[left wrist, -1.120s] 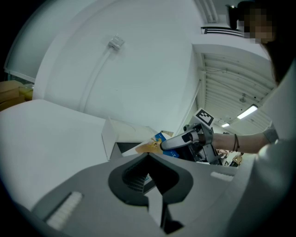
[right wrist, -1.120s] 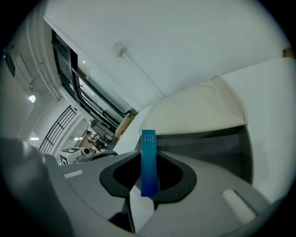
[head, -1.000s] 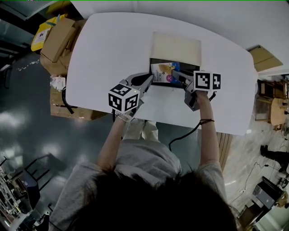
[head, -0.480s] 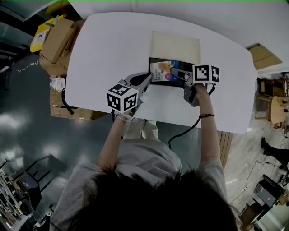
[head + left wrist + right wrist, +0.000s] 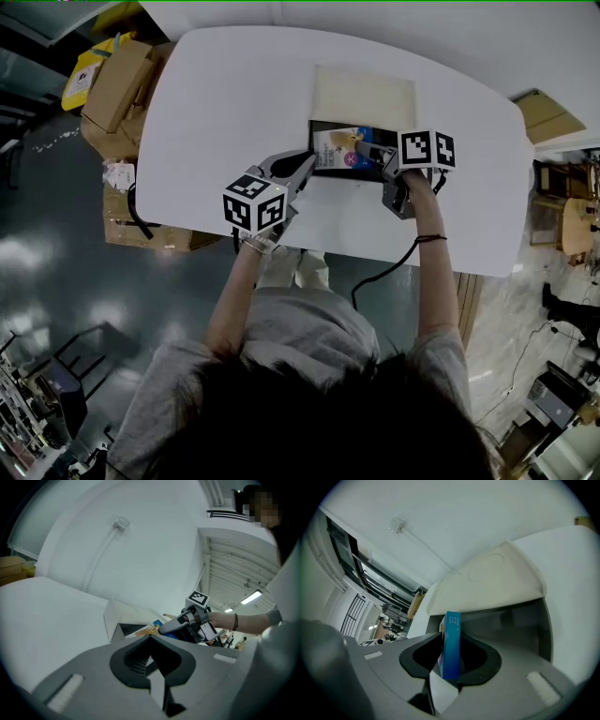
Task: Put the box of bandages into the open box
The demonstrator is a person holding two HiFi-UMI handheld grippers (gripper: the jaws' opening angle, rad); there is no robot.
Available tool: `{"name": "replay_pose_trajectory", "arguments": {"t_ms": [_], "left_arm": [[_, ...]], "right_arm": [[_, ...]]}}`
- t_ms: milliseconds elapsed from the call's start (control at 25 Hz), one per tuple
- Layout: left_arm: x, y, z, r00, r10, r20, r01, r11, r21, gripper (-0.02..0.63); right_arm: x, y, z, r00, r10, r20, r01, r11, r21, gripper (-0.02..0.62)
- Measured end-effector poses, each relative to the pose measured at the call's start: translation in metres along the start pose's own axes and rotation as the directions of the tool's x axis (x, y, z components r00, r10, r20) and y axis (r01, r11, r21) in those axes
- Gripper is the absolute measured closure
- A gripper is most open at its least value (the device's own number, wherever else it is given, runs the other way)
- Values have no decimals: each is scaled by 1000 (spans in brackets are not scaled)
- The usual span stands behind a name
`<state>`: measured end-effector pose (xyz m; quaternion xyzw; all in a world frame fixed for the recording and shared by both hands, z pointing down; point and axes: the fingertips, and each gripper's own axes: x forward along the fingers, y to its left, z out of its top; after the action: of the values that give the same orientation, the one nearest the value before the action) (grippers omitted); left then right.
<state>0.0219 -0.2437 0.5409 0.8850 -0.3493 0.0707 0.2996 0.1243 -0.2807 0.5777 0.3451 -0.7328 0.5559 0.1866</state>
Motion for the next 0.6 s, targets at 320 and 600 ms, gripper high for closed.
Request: {"name": "replay_pose_trajectory", "arguments": {"t_ms": [320,600], "left_arm": [[2,2,1,1000,-6,9,6,1000,-10,618],[3,2,5,1000,-2,14,2,1000,-9,618]], "right_arm": [[3,-11,1,997,-74,-11,73,996,-50,443],[6,-18,-2,989,-140,-47,135,986,-99,421]]}}
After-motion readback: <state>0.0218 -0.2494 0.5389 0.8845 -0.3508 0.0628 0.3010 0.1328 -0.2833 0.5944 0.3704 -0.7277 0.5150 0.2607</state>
